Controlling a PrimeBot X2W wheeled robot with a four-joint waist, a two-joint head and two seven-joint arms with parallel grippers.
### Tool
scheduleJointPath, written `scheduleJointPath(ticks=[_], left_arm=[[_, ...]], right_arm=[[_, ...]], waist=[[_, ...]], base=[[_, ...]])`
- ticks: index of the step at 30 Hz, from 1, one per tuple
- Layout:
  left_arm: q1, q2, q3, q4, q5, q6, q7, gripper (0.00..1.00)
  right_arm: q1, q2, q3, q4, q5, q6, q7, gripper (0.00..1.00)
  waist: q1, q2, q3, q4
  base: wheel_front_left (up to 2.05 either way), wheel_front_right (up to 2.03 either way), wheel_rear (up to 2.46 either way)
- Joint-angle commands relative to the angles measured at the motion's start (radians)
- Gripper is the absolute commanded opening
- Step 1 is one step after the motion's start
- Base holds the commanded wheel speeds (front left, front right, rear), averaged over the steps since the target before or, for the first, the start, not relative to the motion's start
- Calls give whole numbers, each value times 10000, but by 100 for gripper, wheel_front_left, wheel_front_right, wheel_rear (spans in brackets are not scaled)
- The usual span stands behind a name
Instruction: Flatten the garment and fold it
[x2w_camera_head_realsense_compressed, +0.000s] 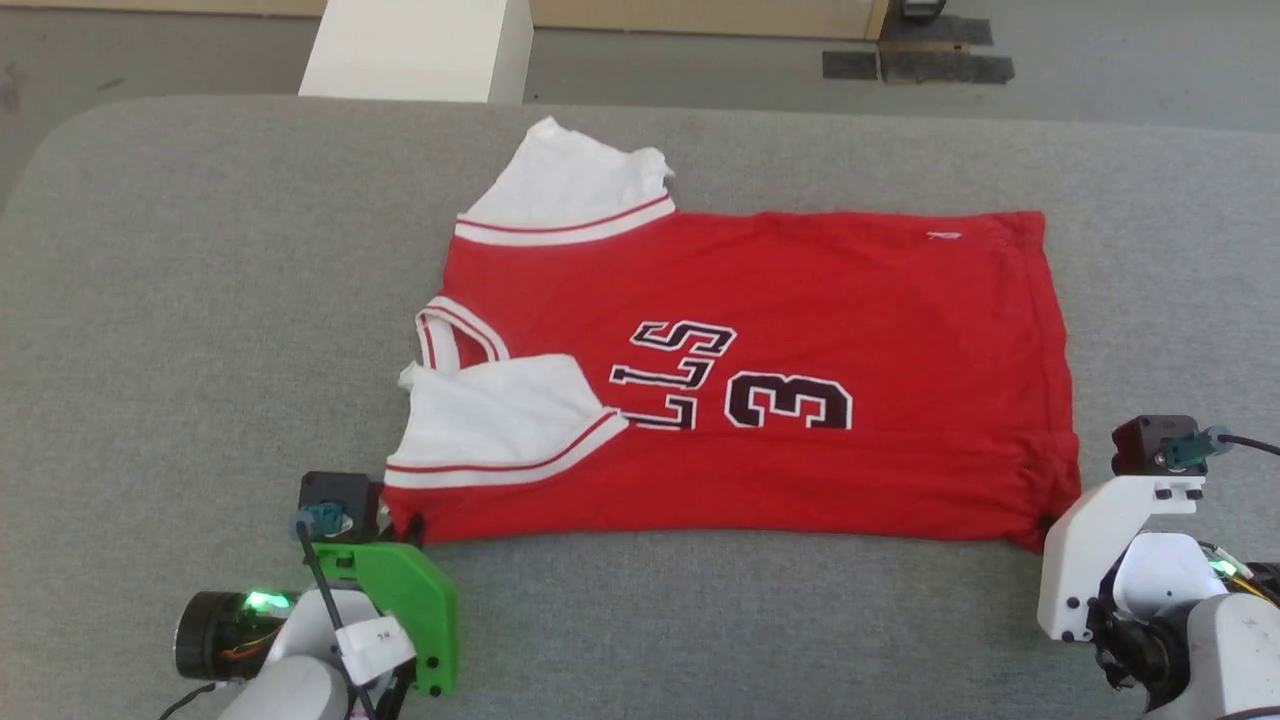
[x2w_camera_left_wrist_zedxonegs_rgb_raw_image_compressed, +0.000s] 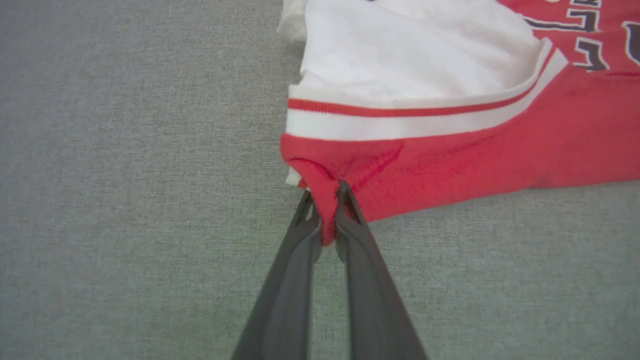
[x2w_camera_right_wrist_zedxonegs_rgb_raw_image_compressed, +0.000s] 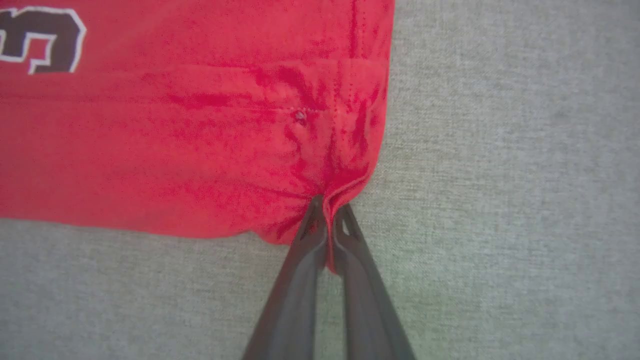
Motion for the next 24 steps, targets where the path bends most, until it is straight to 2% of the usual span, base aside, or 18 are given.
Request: scheduleJointPath(ticks=[1,9,14,18,24], left_arm=[[172,161,24,81,44,-25,-2,0],[715,707,-91,78,-129,-292,258,0],[1290,981,-231,-97,-280,-295,543,0],[1722,920,-372,-166,-438,-301,547,0],[2064,514,-541,223,-761,-433,391,0]], right_arm=[[140,-11,-49,3,18,-15,68,0],[867,-586,-197,-1366,590,-15,1078,0],[1605,-903,-207,-2052,874,-15,1679,0],[2255,-808,-277,-2311,1108,-15,1969,0],[2707,-455,-473,-1682,1122,-15,1583,0]], waist=[[0,0,-291,-87],[0,0,-1136,-230],[0,0,-1338,-256],[0,0,-1336,-220],[0,0,-1240,-140]], base=[[0,0,0],[0,0,0],[0,0,0],[0,0,0],[0,0,0]])
